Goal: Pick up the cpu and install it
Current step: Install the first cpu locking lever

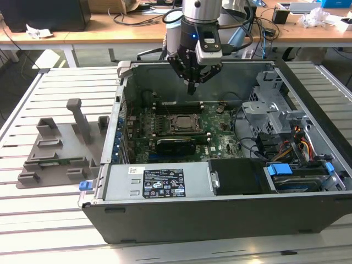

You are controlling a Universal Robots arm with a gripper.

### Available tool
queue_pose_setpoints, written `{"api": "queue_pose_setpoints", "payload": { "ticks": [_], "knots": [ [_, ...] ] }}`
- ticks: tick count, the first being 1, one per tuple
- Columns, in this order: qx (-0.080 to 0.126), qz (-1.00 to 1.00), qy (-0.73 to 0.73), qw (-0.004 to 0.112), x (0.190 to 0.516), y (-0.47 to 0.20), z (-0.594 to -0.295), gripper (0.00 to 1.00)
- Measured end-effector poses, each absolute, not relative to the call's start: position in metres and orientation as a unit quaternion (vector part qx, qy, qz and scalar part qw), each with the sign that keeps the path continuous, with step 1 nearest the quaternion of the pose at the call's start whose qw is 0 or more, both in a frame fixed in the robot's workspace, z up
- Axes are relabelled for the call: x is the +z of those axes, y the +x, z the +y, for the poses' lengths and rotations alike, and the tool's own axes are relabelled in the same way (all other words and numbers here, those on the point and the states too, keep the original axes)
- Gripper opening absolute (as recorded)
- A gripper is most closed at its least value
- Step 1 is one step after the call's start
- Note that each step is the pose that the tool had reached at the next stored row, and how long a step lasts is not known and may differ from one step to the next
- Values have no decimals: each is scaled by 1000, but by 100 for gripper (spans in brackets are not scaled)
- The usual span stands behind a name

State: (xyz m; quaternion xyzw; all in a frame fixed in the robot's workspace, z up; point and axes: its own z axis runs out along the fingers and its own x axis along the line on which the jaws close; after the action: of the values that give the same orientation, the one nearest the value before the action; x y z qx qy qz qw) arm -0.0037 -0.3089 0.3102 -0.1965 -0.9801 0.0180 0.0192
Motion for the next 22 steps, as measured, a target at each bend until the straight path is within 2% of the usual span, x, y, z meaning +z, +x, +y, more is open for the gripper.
{"api": "queue_pose_setpoints", "payload": {
  "ticks": [22],
  "knots": [
    [19, -992, -122, 18, 310, -4, -309, 11]
  ]
}}
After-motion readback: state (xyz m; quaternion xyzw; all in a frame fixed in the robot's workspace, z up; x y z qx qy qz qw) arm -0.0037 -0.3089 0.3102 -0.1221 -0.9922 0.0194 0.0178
